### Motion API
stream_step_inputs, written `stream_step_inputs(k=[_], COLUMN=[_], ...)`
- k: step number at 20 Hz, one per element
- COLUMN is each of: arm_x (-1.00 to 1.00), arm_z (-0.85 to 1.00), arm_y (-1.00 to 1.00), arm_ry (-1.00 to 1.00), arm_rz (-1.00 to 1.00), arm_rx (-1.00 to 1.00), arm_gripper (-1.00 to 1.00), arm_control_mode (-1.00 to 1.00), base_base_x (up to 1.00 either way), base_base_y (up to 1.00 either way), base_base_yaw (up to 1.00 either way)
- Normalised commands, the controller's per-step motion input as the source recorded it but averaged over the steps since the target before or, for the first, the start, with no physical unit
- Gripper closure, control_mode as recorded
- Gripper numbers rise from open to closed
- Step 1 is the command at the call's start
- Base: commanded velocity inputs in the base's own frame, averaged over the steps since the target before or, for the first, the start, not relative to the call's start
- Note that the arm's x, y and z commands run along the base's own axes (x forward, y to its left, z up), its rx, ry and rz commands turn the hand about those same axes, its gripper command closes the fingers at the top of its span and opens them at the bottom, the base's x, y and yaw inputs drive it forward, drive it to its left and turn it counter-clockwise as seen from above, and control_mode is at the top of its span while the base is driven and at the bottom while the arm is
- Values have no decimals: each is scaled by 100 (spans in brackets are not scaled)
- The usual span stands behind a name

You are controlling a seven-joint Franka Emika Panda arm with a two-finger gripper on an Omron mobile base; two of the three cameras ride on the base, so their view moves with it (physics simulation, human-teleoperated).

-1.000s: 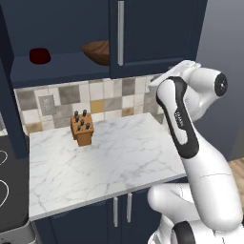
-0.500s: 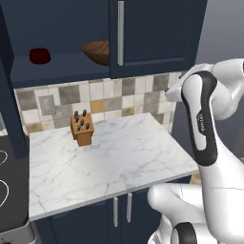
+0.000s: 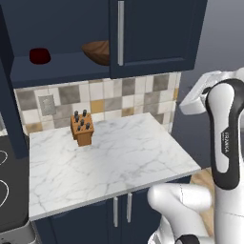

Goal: Pick the mug and place it in the sink. Pick the bowl and place it in the open cabinet and then close the cabinet.

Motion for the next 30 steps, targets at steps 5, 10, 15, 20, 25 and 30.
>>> stream_step_inputs(k=[5, 10, 15, 20, 25, 30], arm_x=[-55, -42, -40, -55, -53, -56], arm_z=[0, -4, 0, 0, 0, 0], arm_y=[50, 89, 67, 71, 75, 62], arm_ry=[5, -6, -18, -11, 0, 0], arm_rz=[0, 0, 0, -2, -6, -8], arm_rx=[10, 2, 0, -2, -2, 0], arm_gripper=[-100, -100, -100, -100, -100, -100], arm_control_mode=[-100, -100, -100, -100, -100, -100], base_base_x=[0, 0, 0, 0, 0, 0], base_base_y=[0, 0, 0, 0, 0, 0], base_base_yaw=[0, 0, 0, 0, 0, 0])
